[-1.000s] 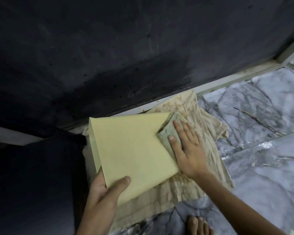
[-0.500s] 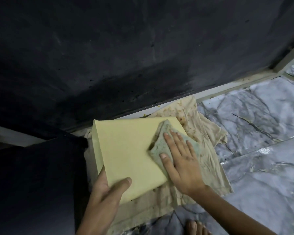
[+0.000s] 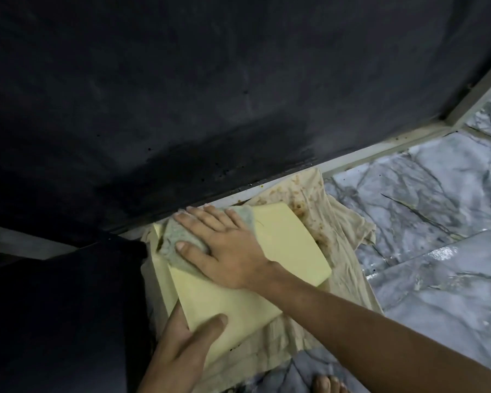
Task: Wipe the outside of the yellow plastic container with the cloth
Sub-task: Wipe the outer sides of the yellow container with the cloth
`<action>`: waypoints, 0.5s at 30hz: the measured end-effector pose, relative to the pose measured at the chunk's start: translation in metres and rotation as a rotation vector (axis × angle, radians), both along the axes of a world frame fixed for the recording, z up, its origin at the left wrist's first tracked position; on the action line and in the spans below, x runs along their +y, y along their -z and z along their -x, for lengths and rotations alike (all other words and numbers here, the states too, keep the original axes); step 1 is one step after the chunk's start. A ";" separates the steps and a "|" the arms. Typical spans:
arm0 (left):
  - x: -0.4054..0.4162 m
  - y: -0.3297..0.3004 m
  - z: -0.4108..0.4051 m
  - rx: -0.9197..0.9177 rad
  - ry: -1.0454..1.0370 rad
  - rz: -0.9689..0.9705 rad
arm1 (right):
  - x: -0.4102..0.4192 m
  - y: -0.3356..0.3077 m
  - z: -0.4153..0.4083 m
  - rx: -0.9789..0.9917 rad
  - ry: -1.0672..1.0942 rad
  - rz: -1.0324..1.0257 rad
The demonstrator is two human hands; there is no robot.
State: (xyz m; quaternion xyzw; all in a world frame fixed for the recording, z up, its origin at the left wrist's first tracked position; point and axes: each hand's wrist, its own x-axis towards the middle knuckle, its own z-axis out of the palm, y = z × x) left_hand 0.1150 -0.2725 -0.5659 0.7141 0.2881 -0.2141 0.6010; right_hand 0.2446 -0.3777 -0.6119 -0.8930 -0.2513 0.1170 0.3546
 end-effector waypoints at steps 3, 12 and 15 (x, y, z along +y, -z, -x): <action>0.007 -0.018 -0.006 0.056 0.145 0.042 | -0.028 0.021 -0.019 0.024 0.148 0.039; 0.019 -0.039 -0.122 0.115 -0.316 0.318 | -0.122 0.073 -0.040 0.125 0.249 -0.154; 0.024 -0.039 -0.135 0.034 -0.262 0.244 | -0.130 0.081 -0.038 0.061 0.228 -0.173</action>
